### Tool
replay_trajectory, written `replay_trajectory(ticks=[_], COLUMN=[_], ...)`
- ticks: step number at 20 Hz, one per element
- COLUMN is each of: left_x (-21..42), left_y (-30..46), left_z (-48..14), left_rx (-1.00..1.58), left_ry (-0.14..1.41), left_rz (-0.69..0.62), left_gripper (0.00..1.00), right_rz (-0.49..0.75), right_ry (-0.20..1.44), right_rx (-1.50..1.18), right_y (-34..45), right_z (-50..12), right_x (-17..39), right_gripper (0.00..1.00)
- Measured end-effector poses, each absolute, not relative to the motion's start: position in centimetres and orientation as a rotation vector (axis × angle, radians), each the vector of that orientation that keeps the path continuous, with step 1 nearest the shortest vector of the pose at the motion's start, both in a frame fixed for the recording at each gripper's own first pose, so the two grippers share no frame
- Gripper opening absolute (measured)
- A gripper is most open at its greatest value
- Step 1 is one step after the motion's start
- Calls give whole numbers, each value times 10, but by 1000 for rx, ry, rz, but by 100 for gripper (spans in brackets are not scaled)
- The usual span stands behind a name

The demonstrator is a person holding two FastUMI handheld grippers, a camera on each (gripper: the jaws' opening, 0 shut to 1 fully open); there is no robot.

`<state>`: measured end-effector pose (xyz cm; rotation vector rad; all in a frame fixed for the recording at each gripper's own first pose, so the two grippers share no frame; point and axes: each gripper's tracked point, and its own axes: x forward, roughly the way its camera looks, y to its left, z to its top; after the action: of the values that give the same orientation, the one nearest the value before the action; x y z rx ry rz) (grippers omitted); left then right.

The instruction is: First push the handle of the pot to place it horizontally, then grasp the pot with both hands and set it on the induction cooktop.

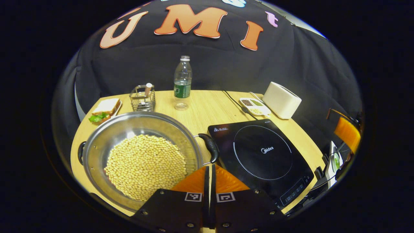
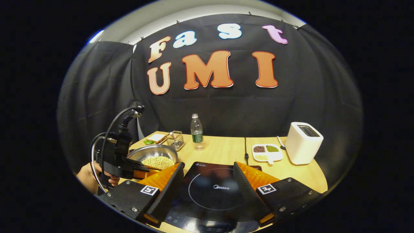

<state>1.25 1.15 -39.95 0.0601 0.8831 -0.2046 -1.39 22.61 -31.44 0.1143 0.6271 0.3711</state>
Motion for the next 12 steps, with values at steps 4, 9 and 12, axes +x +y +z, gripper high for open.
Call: replay_trajectory(ticks=[4, 9, 12], left_x=[11, 5, 9], left_y=[84, 164, 202], left_z=[-371, -350, -331], left_rx=[73, 68, 123], left_ry=[850, 837, 784], left_rz=[-88, 46, 96], left_gripper=[2, 2, 35], right_rz=[455, 514, 518], right_ry=[717, 850, 925], right_rx=[141, 196, 210], right_y=[281, 341, 362], right_z=[-330, -358, -373], right_x=[-11, -4, 4], right_gripper=[95, 95, 95])
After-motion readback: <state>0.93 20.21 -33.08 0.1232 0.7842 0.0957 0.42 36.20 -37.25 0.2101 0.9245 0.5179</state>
